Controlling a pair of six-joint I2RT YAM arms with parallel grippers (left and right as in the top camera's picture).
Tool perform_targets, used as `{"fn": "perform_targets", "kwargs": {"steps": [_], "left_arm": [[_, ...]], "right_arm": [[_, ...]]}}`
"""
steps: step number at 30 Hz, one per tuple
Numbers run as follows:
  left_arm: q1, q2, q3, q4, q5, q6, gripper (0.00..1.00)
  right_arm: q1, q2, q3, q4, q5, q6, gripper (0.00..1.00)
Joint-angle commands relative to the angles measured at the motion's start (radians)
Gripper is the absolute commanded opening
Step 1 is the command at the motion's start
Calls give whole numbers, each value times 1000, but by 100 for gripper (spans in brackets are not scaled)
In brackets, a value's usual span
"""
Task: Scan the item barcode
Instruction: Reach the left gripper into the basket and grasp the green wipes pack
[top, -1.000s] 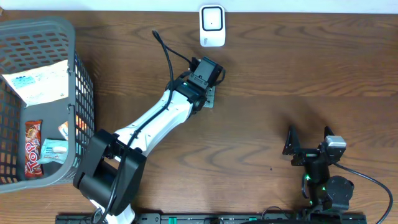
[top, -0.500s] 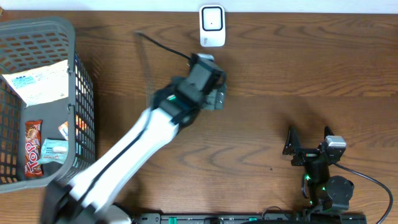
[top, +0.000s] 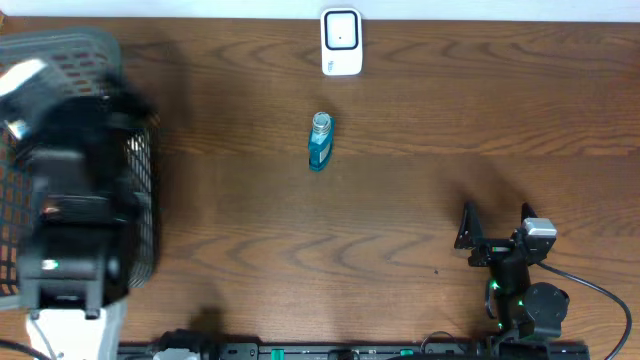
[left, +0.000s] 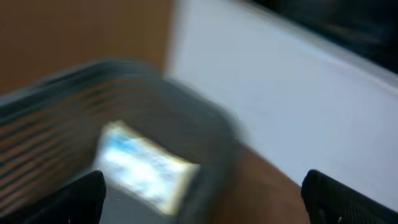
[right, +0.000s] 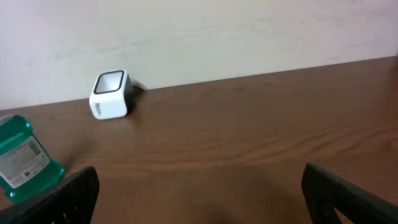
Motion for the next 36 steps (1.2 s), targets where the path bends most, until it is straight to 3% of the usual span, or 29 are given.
{"fn": "perform_targets", "kwargs": {"steps": [1,6,10,15,22,33,35,36], "left_arm": [[244,31,1,-71,148,-208,98],[569,149,1,-207,413,-385,98],[696,282,1,-339,520,-433,98],[712,449,-20,-476,518,-443,98],[712,620,-80,-492,516,-443,98],[713,674,-324,-262,494,-442,97],[712,674,-352,-222,494,-442,89],[712,674,-367,-200,495,-442,80]], "right_arm": [[6,-5,-2,-2,1,-8,99],[6,-5,-2,-2,1,-8,99],[6,-5,-2,-2,1,-8,99],[6,-5,-2,-2,1,-8,99],[6,-5,-2,-2,1,-8,99],[6,-5,-2,-2,1,-8,99],[6,-5,-2,-2,1,-8,99],[6,-5,-2,-2,1,-8,99]]}}
